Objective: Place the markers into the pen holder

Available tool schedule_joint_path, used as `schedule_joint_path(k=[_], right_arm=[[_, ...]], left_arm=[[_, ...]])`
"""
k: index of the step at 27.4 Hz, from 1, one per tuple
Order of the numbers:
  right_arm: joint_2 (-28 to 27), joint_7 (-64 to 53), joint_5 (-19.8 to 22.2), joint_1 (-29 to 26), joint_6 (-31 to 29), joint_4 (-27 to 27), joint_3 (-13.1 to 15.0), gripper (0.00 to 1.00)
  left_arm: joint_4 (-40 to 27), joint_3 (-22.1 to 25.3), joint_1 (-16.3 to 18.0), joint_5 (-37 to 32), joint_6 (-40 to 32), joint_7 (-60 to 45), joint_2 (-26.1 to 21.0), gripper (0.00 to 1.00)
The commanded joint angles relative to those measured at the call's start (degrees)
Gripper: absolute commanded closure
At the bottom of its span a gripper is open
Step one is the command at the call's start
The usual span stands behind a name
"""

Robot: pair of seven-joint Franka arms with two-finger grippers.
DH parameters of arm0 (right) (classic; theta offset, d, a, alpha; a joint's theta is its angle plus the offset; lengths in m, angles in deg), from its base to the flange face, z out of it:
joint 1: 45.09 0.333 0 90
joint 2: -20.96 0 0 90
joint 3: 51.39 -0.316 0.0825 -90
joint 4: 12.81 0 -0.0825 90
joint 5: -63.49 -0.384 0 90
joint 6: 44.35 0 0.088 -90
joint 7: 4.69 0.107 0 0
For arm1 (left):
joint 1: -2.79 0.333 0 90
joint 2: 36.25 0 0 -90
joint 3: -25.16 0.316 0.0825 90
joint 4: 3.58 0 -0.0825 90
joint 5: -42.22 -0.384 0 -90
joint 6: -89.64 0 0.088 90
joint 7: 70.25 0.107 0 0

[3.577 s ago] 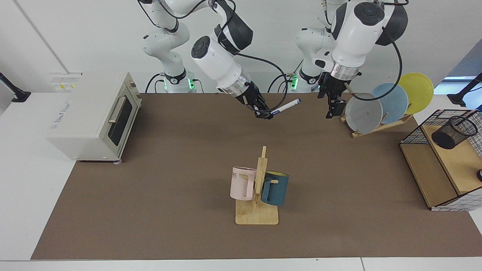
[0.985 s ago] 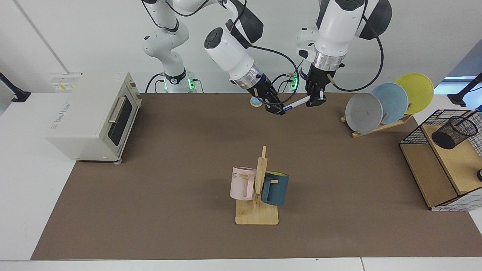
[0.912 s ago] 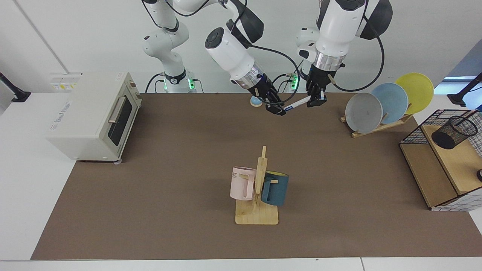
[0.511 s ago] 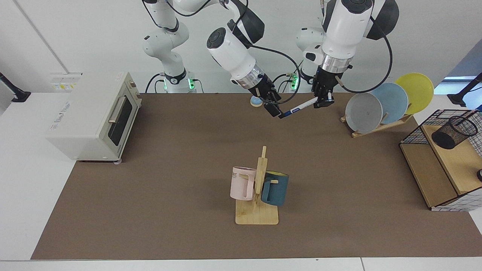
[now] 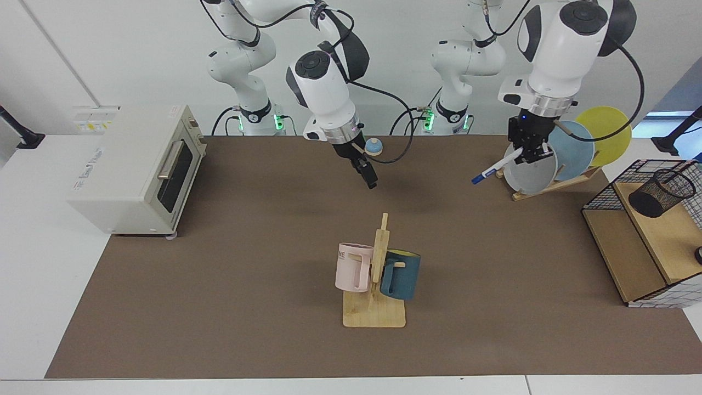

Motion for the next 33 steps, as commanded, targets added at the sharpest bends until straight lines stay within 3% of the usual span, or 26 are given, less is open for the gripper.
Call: schedule_joint_path(k=[1, 7, 13, 23, 28, 33], right_arm=[[3.5, -13.4, 9.0, -3.6, 6.5, -1.7, -0.4, 0.00], [7.3, -29.4, 10.5, -10.6, 12.8, -1.7, -0.4, 0.00], [13.0, -45.5, 10.8, -18.0, 20.2, -1.5, -0.4, 0.00], [18.4, -69.0, 13.1, -27.9, 28.3, 1.3, -0.1, 0.00], [18.8, -77.5, 13.2, -29.8, 29.8, 2.0, 0.3, 0.00], [15.7, -84.8, 15.6, -30.5, 33.8, 9.8, 0.4, 0.00]], left_arm=[[-0.4, 5.4, 0.0, -3.4, -0.2, 0.9, 0.3, 1.00], [2.8, 12.8, 0.1, -7.7, 0.6, 7.8, -1.4, 1.00], [10.9, 19.2, 0.1, -14.3, 3.4, 18.4, -6.8, 1.00], [16.4, 21.1, 1.0, -22.6, 5.9, 24.6, -11.3, 1.00], [18.4, 23.4, 1.6, -24.8, 7.3, 27.1, -12.8, 1.00], [18.3, 23.7, 2.2, -29.6, 10.5, 32.5, -12.9, 1.00]])
